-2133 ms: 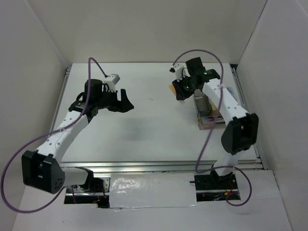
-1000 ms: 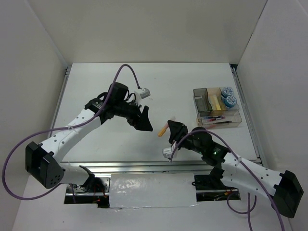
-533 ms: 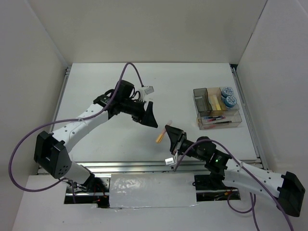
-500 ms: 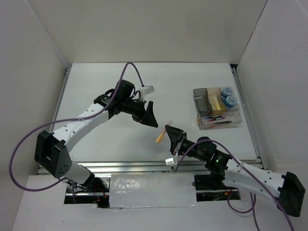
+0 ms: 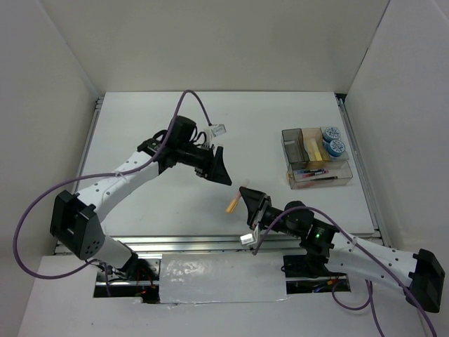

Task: Sort the stationery into containers
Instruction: Place the pen in the storage box.

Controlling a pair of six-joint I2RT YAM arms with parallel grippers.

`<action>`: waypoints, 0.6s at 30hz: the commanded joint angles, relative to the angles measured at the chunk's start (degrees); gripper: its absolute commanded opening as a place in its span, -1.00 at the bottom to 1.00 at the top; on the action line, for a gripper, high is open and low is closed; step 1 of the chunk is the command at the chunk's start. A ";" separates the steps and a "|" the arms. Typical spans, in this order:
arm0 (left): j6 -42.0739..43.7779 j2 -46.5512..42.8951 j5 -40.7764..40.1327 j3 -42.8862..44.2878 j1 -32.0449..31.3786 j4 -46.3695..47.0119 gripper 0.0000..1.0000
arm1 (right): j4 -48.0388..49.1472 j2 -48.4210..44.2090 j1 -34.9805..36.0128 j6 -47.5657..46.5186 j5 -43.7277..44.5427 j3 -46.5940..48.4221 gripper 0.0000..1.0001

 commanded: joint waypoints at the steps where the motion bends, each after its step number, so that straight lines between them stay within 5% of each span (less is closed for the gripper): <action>1: 3.48 -4.19 -3.47 -1.89 -1.52 -0.05 0.28 | -2.79 -0.29 0.63 1.69 0.57 3.34 -1.00; 7: 7.27 -5.51 -11.82 -2.33 -5.21 -1.90 0.15 | -4.90 0.85 1.07 2.48 0.74 5.18 -1.00; 18: 5.69 -2.96 -10.34 -0.66 -7.41 -1.64 0.21 | -7.89 2.44 1.59 2.30 1.44 7.47 -1.00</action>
